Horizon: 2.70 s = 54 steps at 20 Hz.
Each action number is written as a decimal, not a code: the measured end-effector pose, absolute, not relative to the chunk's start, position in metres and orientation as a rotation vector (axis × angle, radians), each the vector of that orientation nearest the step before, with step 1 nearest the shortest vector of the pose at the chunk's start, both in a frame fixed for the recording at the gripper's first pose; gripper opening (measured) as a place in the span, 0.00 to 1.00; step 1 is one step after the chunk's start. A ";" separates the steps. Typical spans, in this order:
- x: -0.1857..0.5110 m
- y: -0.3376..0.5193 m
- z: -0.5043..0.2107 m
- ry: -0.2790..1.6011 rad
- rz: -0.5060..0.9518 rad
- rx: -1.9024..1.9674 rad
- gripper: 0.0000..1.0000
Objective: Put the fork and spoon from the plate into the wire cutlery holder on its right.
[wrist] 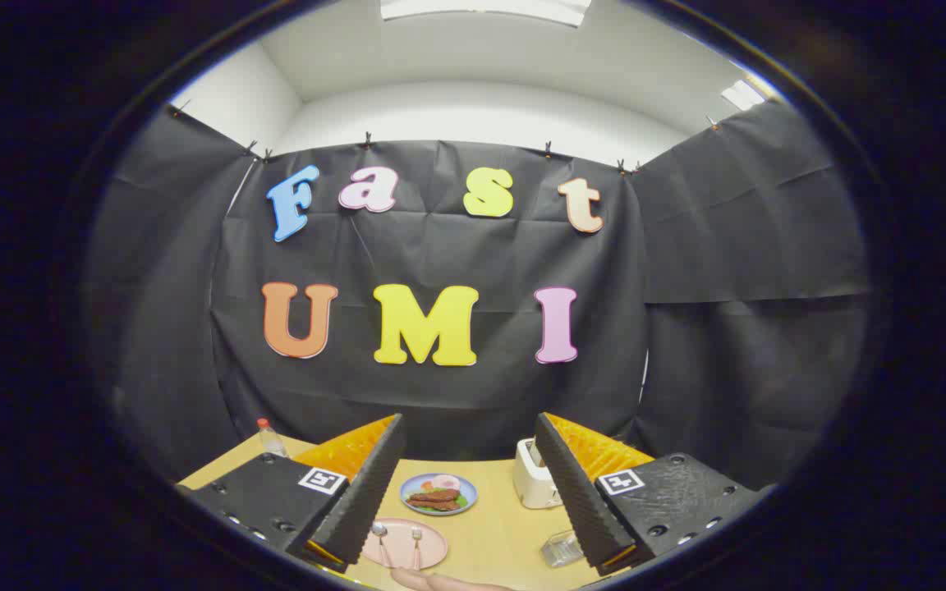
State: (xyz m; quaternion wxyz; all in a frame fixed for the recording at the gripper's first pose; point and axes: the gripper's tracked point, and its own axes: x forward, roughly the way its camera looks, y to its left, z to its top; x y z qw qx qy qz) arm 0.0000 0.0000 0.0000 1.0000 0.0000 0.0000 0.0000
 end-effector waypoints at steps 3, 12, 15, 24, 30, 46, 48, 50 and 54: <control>0.007 -0.010 -0.001 0.022 0.005 0.018 0.95; 0.034 -0.018 -0.020 0.079 0.042 0.008 0.95; 0.043 -0.017 -0.031 0.102 0.053 -0.005 0.95; 0.078 0.017 -0.119 0.239 0.102 -0.064 0.96; 0.100 0.049 -0.211 0.395 0.136 -0.116 0.96; 0.111 0.086 -0.422 0.869 0.117 -0.163 0.78; 0.112 0.093 -0.431 0.899 0.134 -0.146 0.70; 0.113 0.099 -0.440 0.923 0.139 -0.119 0.63; 0.113 0.101 -0.458 0.975 0.120 -0.079 0.47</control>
